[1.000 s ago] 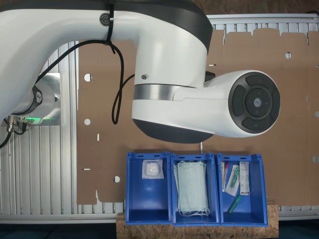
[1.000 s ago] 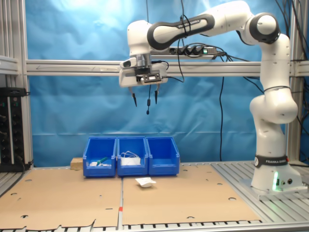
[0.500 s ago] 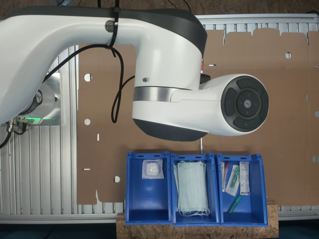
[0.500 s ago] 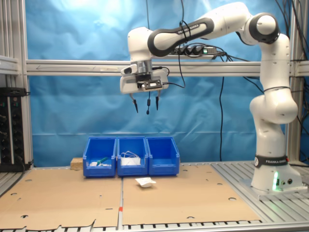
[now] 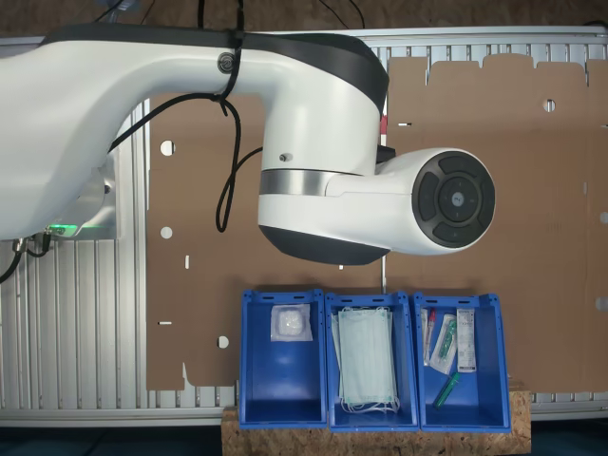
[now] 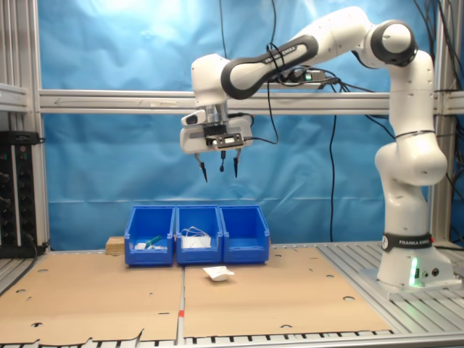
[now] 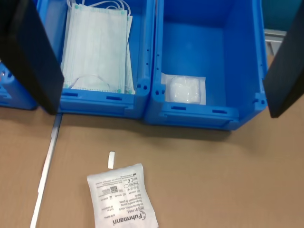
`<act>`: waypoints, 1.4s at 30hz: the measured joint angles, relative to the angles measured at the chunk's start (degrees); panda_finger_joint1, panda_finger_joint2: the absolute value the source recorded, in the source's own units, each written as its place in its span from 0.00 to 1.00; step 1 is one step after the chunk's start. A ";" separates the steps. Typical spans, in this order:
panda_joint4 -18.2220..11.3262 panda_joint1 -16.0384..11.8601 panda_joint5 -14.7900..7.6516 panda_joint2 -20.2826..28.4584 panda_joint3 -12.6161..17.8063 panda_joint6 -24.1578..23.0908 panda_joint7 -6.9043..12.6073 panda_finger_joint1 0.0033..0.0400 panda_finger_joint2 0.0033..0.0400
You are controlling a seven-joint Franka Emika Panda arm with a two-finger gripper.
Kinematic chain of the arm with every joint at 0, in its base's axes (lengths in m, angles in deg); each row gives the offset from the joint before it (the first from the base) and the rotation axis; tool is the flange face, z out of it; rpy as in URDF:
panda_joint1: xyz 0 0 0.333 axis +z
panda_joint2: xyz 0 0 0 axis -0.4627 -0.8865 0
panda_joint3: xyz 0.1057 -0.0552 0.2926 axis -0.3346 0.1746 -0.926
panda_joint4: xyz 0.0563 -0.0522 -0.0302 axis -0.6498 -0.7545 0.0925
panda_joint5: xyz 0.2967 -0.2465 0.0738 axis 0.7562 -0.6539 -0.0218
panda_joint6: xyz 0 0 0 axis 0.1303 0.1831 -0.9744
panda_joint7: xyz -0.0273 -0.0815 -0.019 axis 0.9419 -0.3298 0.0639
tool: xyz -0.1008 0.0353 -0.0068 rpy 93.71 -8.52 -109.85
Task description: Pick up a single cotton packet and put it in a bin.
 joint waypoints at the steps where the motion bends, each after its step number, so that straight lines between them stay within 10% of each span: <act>1: -0.45 0.00 0.00 -0.25 0.00 -0.64 0.00 1.00 1.00; 18: -7.85 0.00 0.00 -6.71 0.00 -11.60 0.00 1.00 1.00; 42: -8.66 0.03 0.00 -16.48 0.00 -26.20 0.00 1.00 1.00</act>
